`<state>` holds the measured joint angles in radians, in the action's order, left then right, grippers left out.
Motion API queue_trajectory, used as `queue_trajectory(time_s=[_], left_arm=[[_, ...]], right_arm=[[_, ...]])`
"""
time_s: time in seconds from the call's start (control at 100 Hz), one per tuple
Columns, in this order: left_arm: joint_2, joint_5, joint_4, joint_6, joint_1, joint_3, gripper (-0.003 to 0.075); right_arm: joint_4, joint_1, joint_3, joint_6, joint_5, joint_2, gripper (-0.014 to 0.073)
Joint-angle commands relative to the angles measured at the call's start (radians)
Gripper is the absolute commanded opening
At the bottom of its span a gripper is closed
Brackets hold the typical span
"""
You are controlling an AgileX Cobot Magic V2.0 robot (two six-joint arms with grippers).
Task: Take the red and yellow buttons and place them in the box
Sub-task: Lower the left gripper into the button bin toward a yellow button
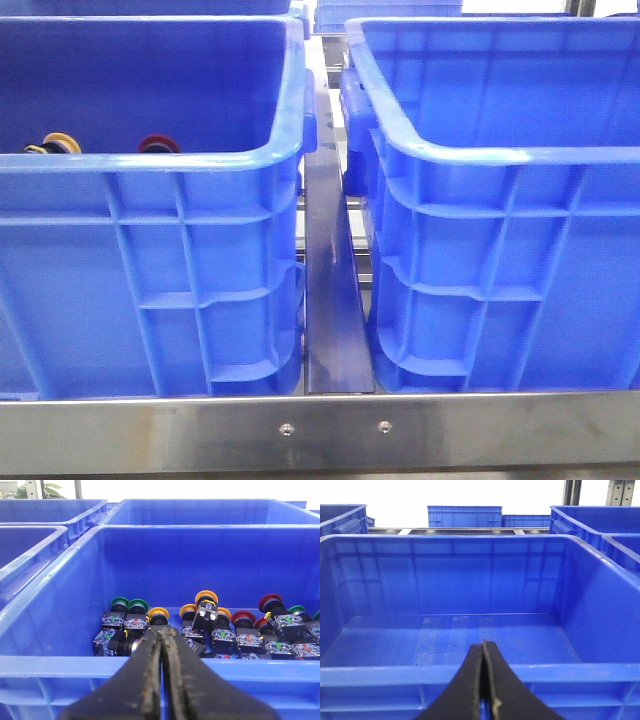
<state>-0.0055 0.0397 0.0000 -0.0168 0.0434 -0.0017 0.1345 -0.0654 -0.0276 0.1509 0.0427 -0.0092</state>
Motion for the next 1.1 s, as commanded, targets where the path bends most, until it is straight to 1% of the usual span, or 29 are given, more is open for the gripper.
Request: queue_trajectory(time_s=[0.0, 0.35, 0.47, 0.61, 0.73, 0.78, 1.01, 1.09], left_arm=[[-0.030, -0.081, -0.010, -0.010, -0.001, 0.020, -0.0020], [-0.030, -0.087, -0.010, -0.010, -0.001, 0.020, -0.0020], [-0.030, -0.078, -0.030, -0.010, -0.001, -0.018, -0.0020], [-0.018, 0.073, -0.036, -0.010, -0.001, -0.149, -0.0020], [0.038, 0.212, -0.038, -0.010, -0.001, -0.268, -0.0020], [0.077, 0.249, -0.045, -0.010, -0.001, -0.314, -0.0020], [0.307, 0.318, -0.050, -0.005, -0.001, -0.490, -0.0020], [0.412, 0.335, -0.050, 0.027, -0.001, -0.543, -0.0020]], right_arm=[[-0.002, 0.005, -0.005, 0.000, 0.070, -0.022, -0.0057], [-0.002, 0.005, -0.005, 0.000, 0.070, -0.022, -0.0057], [-0.002, 0.005, -0.005, 0.000, 0.070, -0.022, -0.0057], [-0.002, 0.005, -0.005, 0.000, 0.070, -0.022, -0.0057], [-0.002, 0.005, -0.005, 0.000, 0.070, -0.022, -0.0057], [-0.002, 0.005, -0.005, 0.000, 0.070, -0.022, -0.0057], [-0.002, 0.005, -0.005, 0.000, 0.070, -0.022, -0.0057], [-0.002, 0.005, -0.005, 0.000, 0.070, -0.022, -0.0057]])
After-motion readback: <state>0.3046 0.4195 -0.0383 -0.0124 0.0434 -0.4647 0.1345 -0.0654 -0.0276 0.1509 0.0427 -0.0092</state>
